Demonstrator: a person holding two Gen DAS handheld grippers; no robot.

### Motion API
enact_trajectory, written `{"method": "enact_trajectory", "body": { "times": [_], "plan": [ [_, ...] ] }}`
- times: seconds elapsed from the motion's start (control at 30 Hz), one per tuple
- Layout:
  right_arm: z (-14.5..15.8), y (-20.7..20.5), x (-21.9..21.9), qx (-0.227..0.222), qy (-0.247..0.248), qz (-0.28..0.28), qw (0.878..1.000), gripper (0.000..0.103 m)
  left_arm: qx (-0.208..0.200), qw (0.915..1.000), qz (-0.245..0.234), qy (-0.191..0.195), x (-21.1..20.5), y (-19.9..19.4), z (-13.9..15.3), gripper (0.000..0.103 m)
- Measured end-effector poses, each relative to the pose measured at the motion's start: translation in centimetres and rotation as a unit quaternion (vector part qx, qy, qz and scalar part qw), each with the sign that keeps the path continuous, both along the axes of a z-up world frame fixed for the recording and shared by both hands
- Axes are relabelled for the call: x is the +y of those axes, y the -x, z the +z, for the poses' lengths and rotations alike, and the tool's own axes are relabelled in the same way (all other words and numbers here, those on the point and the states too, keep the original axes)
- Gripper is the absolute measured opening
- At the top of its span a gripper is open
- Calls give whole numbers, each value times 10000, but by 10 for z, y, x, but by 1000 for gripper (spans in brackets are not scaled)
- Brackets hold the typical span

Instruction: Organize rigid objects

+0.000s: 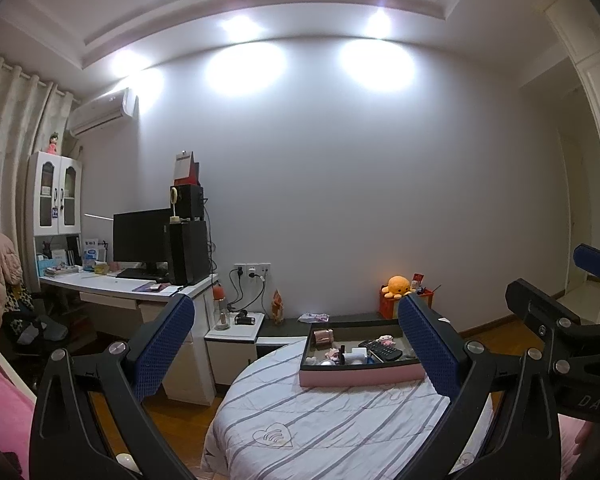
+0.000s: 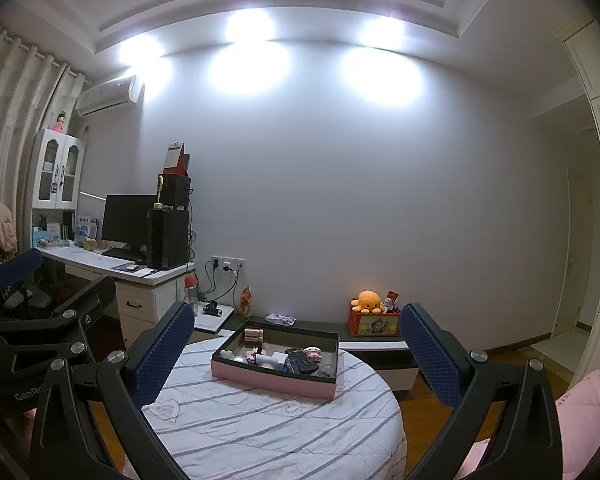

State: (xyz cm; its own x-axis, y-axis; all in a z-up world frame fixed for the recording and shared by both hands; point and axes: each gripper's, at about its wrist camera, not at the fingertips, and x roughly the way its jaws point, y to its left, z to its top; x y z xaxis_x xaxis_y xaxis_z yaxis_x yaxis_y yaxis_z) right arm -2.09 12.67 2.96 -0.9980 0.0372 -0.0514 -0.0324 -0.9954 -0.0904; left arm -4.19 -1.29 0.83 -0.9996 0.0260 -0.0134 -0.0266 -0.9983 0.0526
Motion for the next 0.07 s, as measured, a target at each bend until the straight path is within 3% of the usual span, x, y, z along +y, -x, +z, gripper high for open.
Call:
{"method": "enact_trajectory", "body": {
  "times": [0.07],
  "plan": [
    [-1,0,0,-17,3,2,10000,103,-13,10000,-1,7,1,0,0,103]
  ]
}}
